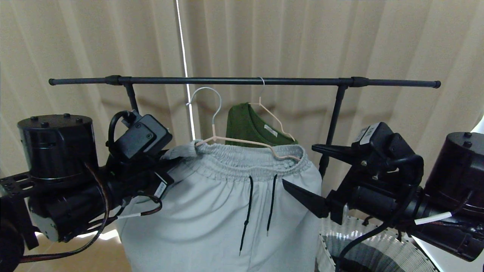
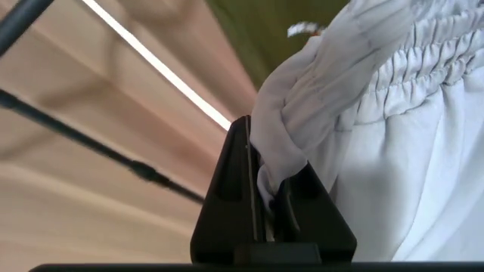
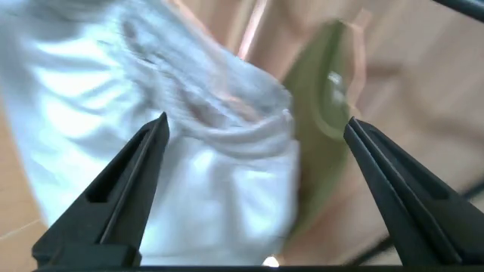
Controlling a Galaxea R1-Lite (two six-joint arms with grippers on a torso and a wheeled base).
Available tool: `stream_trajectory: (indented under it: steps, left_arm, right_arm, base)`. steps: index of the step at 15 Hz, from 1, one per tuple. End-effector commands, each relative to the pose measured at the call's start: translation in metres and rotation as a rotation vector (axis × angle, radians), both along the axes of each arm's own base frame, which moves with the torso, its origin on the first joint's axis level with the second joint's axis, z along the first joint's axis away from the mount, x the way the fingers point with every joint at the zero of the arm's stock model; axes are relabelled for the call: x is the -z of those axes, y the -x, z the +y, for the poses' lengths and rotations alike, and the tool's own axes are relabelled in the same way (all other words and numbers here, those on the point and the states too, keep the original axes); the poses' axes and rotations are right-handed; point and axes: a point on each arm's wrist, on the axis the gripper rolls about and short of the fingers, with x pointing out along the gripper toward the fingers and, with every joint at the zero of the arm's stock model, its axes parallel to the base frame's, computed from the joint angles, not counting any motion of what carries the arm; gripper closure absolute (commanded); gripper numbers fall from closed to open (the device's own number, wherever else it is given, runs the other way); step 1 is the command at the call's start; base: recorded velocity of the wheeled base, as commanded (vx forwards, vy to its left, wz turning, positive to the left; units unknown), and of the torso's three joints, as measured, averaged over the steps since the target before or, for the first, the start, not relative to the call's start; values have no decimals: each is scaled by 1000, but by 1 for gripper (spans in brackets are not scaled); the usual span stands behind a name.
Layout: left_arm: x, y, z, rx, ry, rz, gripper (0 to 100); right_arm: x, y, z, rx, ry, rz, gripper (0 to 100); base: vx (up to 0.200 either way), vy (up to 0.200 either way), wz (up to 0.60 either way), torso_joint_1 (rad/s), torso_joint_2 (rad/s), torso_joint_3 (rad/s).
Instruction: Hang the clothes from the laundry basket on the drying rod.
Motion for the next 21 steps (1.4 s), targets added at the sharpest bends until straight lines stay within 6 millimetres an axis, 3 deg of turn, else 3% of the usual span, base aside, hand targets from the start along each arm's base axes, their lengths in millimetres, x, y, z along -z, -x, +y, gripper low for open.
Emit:
stream_trajectory:
  steps: [1, 9, 16, 17, 21]
  left_arm:
    - [0, 2, -5, 18, 16, 6, 100]
    - [-2, 10, -15, 71, 20, -21, 100]
    - [-6, 13, -21, 102, 34, -43, 100]
    - [-6, 14, -21, 102, 34, -43, 100]
    - [-7, 13, -22, 104, 34, -46, 100]
  right_arm:
    - [-1, -6, 9, -14, 15, -15, 0]
    - [-12, -49, 26, 35, 113, -107, 0]
    - [-13, -55, 32, 41, 122, -100, 0]
    - [-13, -55, 32, 41, 122, -100, 100]
    - [-12, -54, 31, 38, 120, -99, 100]
  base:
    - [0, 0, 0, 0, 0, 0]
    - [0, 0, 0, 0, 0, 0]
    - [0, 0, 0, 0, 0, 0]
    - [0, 0, 0, 0, 0, 0]
    - [0, 0, 0, 0, 0, 0]
